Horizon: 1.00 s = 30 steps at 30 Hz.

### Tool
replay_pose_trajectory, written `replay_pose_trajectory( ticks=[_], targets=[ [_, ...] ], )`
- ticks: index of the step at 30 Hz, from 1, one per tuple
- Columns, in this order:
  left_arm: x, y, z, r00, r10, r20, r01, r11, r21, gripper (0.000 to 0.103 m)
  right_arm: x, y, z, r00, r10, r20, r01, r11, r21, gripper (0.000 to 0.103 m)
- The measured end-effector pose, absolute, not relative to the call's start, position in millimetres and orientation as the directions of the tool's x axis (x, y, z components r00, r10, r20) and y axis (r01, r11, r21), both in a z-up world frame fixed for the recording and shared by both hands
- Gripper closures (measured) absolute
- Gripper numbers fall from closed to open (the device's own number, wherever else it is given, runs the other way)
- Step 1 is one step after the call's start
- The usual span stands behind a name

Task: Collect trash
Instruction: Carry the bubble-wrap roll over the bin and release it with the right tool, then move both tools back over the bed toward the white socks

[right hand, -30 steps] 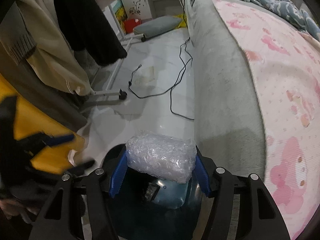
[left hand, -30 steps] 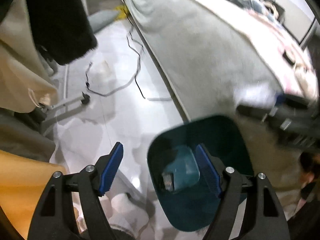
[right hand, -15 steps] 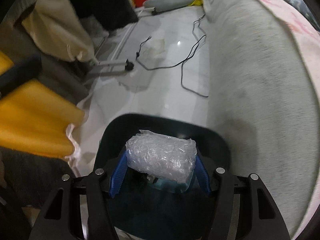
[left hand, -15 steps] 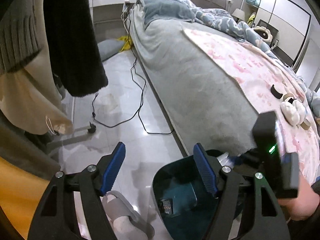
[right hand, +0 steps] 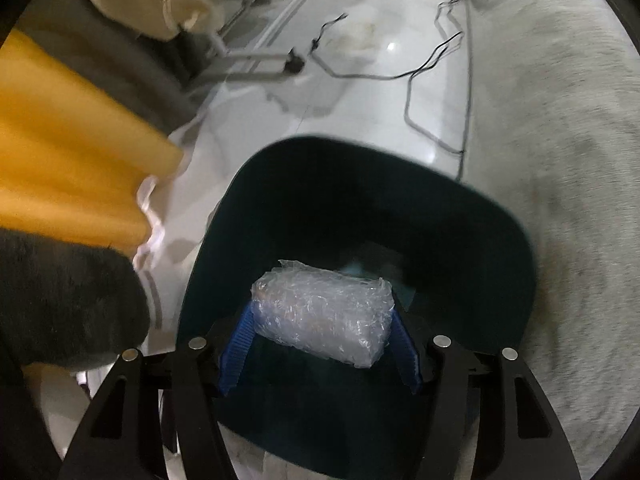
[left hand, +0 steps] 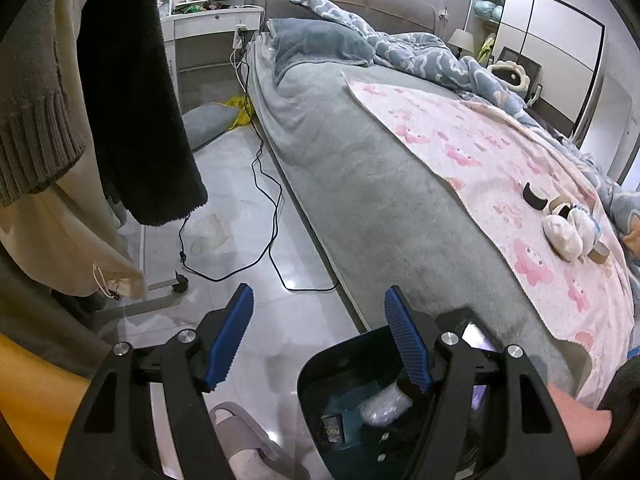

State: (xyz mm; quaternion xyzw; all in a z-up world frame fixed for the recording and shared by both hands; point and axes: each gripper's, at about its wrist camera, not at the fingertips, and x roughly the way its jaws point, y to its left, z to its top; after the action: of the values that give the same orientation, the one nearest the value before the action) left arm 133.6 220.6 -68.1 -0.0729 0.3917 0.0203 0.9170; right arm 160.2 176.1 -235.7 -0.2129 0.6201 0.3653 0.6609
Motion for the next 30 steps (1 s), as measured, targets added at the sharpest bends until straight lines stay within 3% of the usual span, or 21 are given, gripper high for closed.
replay_pose_trajectory(
  ticks=[2,5,9,20,30],
  targets=[
    [134.1,221.8,-64.5,0.700,-0.017,-0.714,-0.102,0.987,-0.123,0.032,157.2,177.8,-237.7,-0.044,0.210,-0.977,-0.755,0.634,0.170,0.038],
    [135.4,223.4,-59.2,0.712,-0.020,-0.702,-0.109,0.985,-0.138,0.032,153.9,178.7,-239.7,-0.069,0.199,-0.978,-0.756,0.629,0.181,0.028],
    [137.5,222.9,-45.9,0.736,-0.027,-0.677,-0.107,0.982,-0.156,0.032,149.1,179.7,-233.1,-0.077,0.207,-0.975,-0.763,0.618,0.192,0.024],
    [144.8,200.4,-9.8,0.791,-0.051,-0.610,-0.071,0.982,-0.174,0.032,150.9,160.4,-177.8,0.041,0.310,-0.950,-0.780,0.604,0.163,0.024],
    [154.5,174.6,18.1,0.832,-0.055,-0.552,-0.047,0.985,-0.169,0.028,156.4,116.6,-94.6,0.248,0.490,-0.836,-0.787,0.605,0.120,0.024]
  ],
)
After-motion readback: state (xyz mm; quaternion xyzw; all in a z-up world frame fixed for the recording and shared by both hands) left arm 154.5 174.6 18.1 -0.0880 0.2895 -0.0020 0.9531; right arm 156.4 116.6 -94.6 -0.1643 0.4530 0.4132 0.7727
